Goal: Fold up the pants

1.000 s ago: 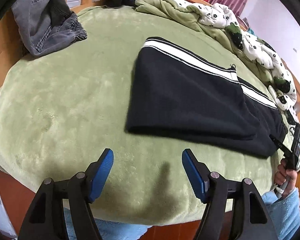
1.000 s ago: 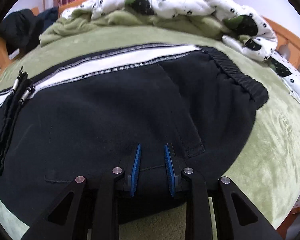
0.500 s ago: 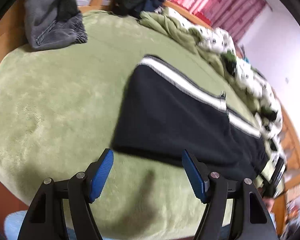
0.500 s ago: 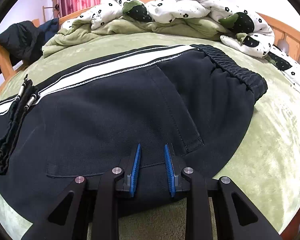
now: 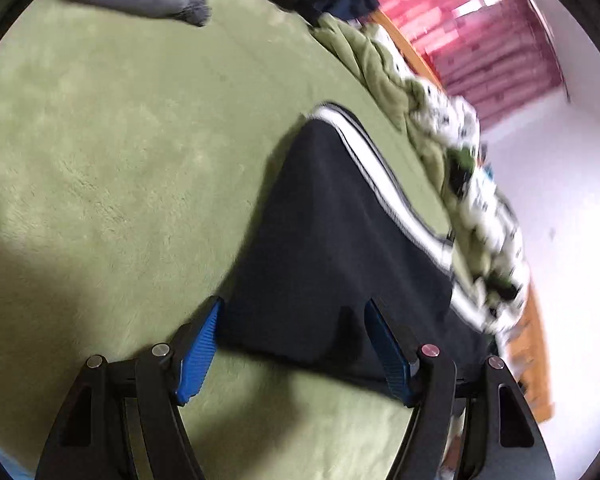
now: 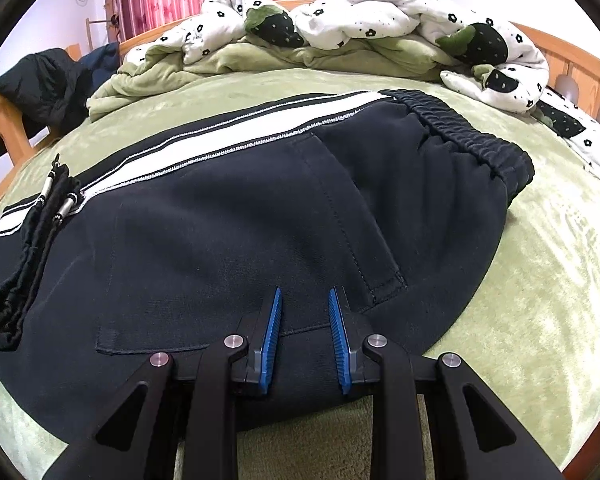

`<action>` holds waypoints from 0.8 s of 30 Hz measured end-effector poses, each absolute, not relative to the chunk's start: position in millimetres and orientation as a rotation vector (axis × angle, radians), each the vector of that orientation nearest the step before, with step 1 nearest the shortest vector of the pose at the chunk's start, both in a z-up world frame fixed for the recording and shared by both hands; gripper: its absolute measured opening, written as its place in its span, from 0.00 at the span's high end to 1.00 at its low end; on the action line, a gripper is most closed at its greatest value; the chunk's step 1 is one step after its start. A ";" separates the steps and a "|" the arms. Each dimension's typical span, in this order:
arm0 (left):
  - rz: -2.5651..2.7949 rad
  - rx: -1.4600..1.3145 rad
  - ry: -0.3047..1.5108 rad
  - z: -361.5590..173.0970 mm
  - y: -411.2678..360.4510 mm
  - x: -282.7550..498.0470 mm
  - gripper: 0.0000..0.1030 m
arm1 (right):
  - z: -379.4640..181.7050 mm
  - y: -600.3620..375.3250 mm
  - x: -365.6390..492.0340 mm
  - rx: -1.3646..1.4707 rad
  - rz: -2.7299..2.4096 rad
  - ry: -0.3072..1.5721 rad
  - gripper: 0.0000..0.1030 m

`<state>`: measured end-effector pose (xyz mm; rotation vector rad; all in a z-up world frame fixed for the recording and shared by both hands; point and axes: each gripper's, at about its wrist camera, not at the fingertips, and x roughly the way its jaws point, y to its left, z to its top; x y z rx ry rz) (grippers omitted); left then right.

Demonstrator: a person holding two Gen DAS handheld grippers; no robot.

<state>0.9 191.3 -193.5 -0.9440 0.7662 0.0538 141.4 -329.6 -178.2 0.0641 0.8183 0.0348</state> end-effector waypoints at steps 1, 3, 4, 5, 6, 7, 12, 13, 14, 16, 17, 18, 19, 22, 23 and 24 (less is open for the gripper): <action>0.065 -0.952 0.770 -192.7 190.4 2.9 0.34 | -177.2 -329.3 141.0 0.063 0.034 0.820 0.76; 0.094 -0.902 0.795 -187.6 184.3 6.5 0.43 | -175.4 -328.6 141.7 0.054 0.027 0.833 0.75; 0.136 -0.861 0.807 -183.7 180.3 6.8 0.49 | -173.5 -327.7 141.5 0.049 0.021 0.843 0.72; 0.174 -0.834 0.807 -179.7 177.7 5.9 0.60 | -171.0 -327.8 140.8 0.055 0.020 0.856 0.71; 0.197 -0.819 0.791 -174.6 176.3 4.0 0.70 | -169.6 -328.1 139.6 0.063 0.024 0.863 0.71; 0.200 -0.812 0.756 -166.7 175.0 1.3 0.73 | -167.0 -328.7 137.4 0.078 0.037 0.873 0.71; 0.152 -0.710 0.678 -117.5 150.5 16.7 0.85 | -161.2 -327.0 125.0 0.076 0.076 0.884 0.70; 0.120 -0.682 0.666 -104.2 140.4 23.3 0.85 | -160.3 -327.0 122.9 0.071 0.081 0.883 0.70; 0.091 -0.651 0.659 -94.3 129.8 29.3 0.85 | -158.9 -327.6 119.9 0.070 0.086 0.878 0.70; 0.026 -0.561 0.645 -72.6 99.5 41.4 0.85 | -156.5 -331.1 114.2 0.082 0.095 0.869 0.70; -0.007 -0.523 0.641 -65.3 83.6 45.3 0.86 | -155.5 -333.6 111.2 0.093 0.100 0.869 0.70; -0.046 -0.492 0.642 -60.3 67.0 49.8 0.86 | -154.8 -336.3 109.1 0.105 0.104 0.868 0.70; -0.103 -0.463 0.657 -58.4 47.5 55.2 0.86 | -154.0 -340.7 106.0 0.126 0.111 0.868 0.70; -0.222 -0.406 0.736 -70.7 -5.9 69.4 0.86 | -152.9 -349.1 97.1 0.147 0.121 0.867 0.70; -0.241 -0.388 0.764 -78.4 -19.4 72.1 0.86 | -152.5 -351.2 94.3 0.143 0.125 0.864 0.70; -0.258 -0.369 0.803 -90.1 -32.9 75.9 0.86 | -152.2 -352.2 91.4 0.133 0.129 0.860 0.70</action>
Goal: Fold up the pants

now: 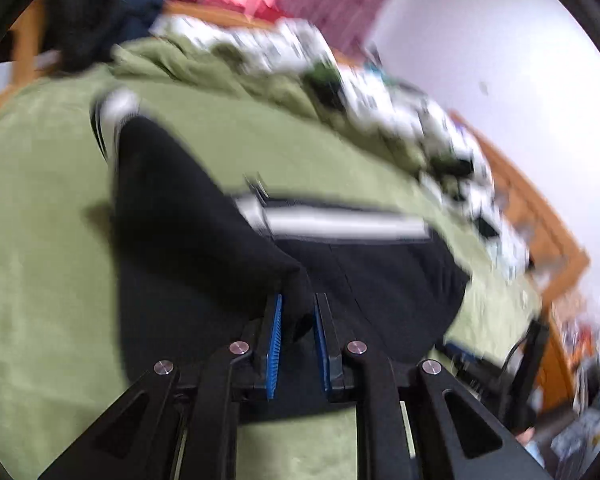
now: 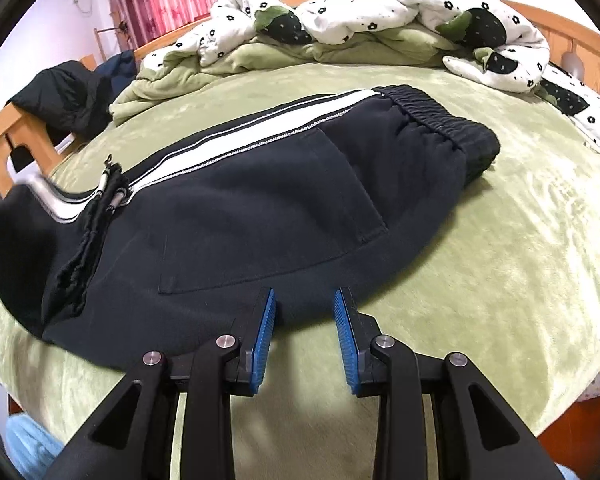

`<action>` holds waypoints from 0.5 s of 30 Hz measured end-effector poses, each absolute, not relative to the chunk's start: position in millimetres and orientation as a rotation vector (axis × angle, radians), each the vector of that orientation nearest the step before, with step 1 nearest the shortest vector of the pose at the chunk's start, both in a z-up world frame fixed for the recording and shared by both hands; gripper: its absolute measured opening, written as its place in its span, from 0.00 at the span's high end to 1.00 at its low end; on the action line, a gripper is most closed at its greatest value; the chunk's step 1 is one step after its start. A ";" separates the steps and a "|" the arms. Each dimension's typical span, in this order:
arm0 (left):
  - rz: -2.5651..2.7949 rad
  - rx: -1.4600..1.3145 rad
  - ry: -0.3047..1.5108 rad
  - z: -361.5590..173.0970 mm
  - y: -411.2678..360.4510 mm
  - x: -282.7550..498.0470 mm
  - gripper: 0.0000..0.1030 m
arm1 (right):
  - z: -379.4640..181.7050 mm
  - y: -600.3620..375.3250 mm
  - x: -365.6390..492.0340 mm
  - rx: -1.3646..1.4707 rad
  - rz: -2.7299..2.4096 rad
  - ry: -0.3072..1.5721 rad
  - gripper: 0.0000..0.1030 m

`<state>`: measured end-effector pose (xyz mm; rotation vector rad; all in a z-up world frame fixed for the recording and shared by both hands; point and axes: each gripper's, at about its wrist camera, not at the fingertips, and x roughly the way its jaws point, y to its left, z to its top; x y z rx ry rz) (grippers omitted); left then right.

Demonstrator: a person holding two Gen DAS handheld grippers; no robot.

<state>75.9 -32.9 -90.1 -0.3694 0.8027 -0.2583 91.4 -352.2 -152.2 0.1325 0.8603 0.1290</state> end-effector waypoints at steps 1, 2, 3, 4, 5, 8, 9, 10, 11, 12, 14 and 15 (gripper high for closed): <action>-0.268 -0.361 0.854 -105.1 -42.6 80.4 0.86 | -152.1 -353.0 88.0 0.118 0.129 0.857 0.70; -0.276 -0.374 0.900 -119.3 -47.4 83.1 0.86 | -152.1 -353.8 85.1 0.105 0.126 0.856 0.70; -0.288 -0.400 0.930 -131.2 -47.8 84.7 0.86 | -152.3 -354.1 82.5 0.093 0.126 0.858 0.70; -0.306 -0.433 0.951 -140.1 -46.2 83.8 0.86 | -153.0 -354.2 80.3 0.082 0.131 0.863 0.70; -0.322 -0.458 0.959 -142.9 -42.1 81.8 0.85 | -153.5 -354.1 78.0 0.072 0.138 0.867 0.70; -0.393 -0.551 0.975 -135.5 -23.3 72.9 0.77 | -154.5 -349.9 74.1 0.043 0.162 0.873 0.70; -0.416 -0.563 0.985 -131.7 -17.2 67.7 0.74 | -154.1 -346.9 74.7 0.035 0.171 0.874 0.70; -0.428 -0.564 0.986 -130.5 -12.4 62.4 0.73 | -153.4 -342.6 75.2 0.027 0.182 0.874 0.70; -0.420 -0.552 0.981 -129.1 -8.4 55.0 0.69 | -151.4 -336.1 75.7 0.023 0.197 0.872 0.70; -0.384 -0.518 0.970 -124.4 -1.2 46.1 0.59 | -149.5 -330.6 77.5 0.024 0.214 0.871 0.70; -0.326 -0.457 0.946 -123.1 5.2 32.4 0.50 | -143.9 -315.1 81.6 0.046 0.262 0.865 0.70; -0.291 -0.420 0.931 -121.3 12.2 23.0 0.50 | -141.0 -306.9 83.4 0.059 0.287 0.864 0.70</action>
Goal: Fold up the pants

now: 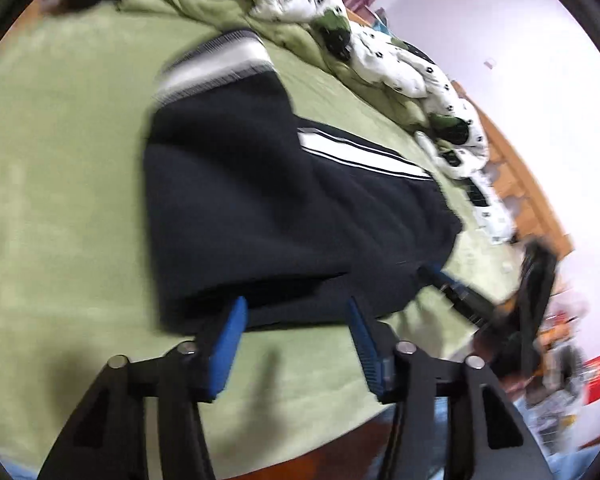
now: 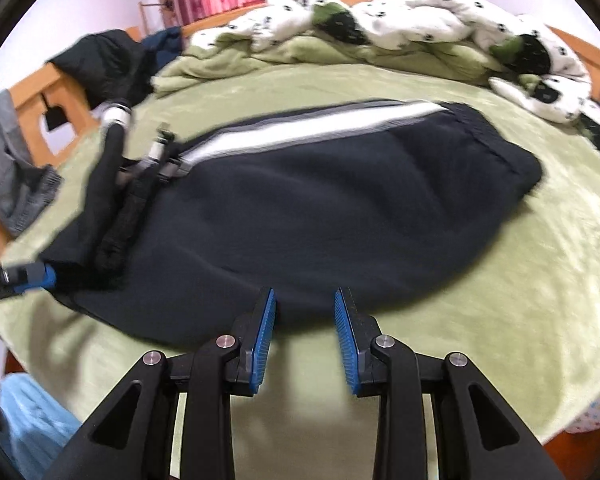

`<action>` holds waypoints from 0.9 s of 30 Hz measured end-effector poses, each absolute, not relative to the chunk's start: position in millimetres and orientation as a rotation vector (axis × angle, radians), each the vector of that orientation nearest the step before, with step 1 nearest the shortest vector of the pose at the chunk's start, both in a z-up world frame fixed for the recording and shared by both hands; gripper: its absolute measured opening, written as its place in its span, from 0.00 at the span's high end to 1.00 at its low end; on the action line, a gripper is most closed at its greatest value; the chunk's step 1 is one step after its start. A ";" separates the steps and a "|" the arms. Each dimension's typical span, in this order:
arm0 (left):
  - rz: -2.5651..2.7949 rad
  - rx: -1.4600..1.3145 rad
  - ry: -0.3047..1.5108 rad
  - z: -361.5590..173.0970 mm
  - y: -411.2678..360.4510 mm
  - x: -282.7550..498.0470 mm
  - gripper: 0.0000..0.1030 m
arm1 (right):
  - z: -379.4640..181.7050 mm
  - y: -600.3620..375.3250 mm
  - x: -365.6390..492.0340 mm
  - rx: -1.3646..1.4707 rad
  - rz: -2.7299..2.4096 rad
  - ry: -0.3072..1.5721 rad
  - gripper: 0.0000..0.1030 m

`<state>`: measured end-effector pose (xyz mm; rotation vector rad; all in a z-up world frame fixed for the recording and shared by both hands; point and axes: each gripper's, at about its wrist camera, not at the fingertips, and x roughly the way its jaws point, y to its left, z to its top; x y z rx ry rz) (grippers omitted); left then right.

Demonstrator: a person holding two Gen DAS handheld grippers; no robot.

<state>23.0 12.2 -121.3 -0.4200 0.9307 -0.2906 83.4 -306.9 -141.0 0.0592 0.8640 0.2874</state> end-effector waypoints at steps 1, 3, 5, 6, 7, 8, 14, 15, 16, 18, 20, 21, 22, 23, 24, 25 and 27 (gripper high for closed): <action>-0.262 -0.402 0.929 -121.7 18.9 19.9 0.50 | -136.4 -294.7 86.0 0.076 0.324 0.861 0.68; -0.198 -0.385 0.943 -125.4 31.6 13.6 0.50 | -130.7 -274.3 88.3 0.098 0.384 0.852 0.62; -0.158 -0.398 0.964 -132.0 49.2 8.1 0.50 | -126.1 -251.2 90.7 0.121 0.458 0.845 0.56; -0.149 -0.414 0.972 -136.0 56.7 5.7 0.50 | -124.3 -237.8 91.2 0.132 0.494 0.842 0.55; -0.137 -0.432 0.981 -140.5 64.4 3.4 0.50 | -123.6 -227.6 91.2 0.137 0.519 0.840 0.55; -0.124 -0.448 0.988 -144.8 72.0 1.2 0.50 | -123.1 -215.5 92.0 0.138 0.539 0.838 0.55; -0.101 -0.554 1.003 -161.0 103.6 -7.3 0.50 | -139.7 -164.8 101.5 0.132 0.559 0.890 0.56; -0.103 -0.570 1.002 -162.0 107.2 -8.2 0.50 | -142.7 -160.5 103.3 0.134 0.551 0.897 0.62; -0.108 -0.580 1.000 -162.8 107.9 -8.2 0.50 | -143.9 -157.9 103.0 0.139 0.555 0.891 0.75; -0.119 -0.596 1.001 -163.3 108.7 -7.5 0.50 | -140.4 -152.8 98.8 0.122 0.559 0.863 0.83; -0.127 -0.603 1.002 -161.8 102.8 -3.4 0.50 | -131.2 -151.4 92.1 0.091 0.574 0.819 0.87; -0.130 -0.602 1.004 -160.9 99.6 -1.8 0.50 | -126.2 -153.7 90.6 0.096 0.591 0.802 0.89; -0.135 -0.600 1.003 -160.4 97.6 0.2 0.50 | -119.1 -159.6 88.7 0.112 0.601 0.777 0.89; -0.142 -0.598 1.001 -158.7 93.4 2.3 0.50 | -113.1 -165.5 88.3 0.121 0.606 0.761 0.90; -0.151 -0.595 0.996 -156.7 89.1 3.8 0.50 | -106.9 -170.9 89.5 0.122 0.601 0.746 0.90; -0.170 -0.592 0.985 -154.0 83.8 5.3 0.50 | -98.5 -181.4 92.2 0.122 0.577 0.723 0.91; -0.208 -0.589 0.962 -148.8 72.6 9.7 0.50 | -88.0 -197.6 98.2 0.126 0.550 0.696 0.91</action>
